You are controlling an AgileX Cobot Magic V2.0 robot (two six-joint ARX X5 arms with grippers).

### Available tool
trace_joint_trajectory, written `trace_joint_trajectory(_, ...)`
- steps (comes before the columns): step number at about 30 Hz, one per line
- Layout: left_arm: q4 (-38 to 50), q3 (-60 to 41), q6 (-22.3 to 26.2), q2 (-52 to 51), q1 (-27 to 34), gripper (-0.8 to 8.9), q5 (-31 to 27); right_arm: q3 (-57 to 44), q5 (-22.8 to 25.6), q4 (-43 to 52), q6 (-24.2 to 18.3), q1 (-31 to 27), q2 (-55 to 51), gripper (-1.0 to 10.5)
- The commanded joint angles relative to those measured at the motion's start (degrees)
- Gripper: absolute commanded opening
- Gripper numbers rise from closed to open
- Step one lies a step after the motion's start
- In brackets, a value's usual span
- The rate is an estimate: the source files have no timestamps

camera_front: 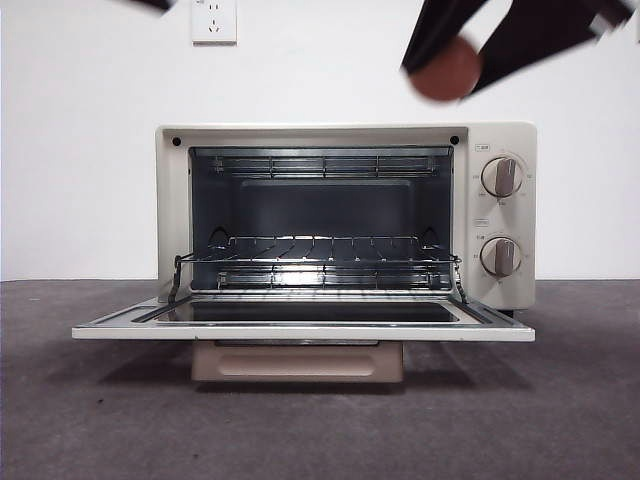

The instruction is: Eggoven

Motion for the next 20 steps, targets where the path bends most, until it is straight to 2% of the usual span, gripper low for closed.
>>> trace_joint_trajectory(1,0.79,-4.44,-1.90,-4.85,2.75,0.06,0.52,0.09,-1.66,4.48,1.16,-1.16,3.50,0.0)
trace_joint_trajectory(5,0.63,-10.12,-2.82,-10.75,6.47,0.06,3.10,0.09,-3.80,10.49,1.16,-3.32,9.27,0.0)
trace_joint_trajectory(10,-1.57,-13.79,-2.93,-15.52,9.73,0.06,6.40,0.09,-3.93,16.57,2.01,-5.90,17.07,0.0)
trace_joint_trajectory(15,-3.98,-13.79,-2.58,-18.86,10.12,0.06,6.47,0.09,-4.07,26.10,1.70,-8.55,23.98,0.0)
trace_joint_trajectory(20,-4.00,-13.79,-2.93,-19.41,10.12,0.06,6.47,0.11,-4.09,29.73,1.77,-9.51,28.39,0.0)
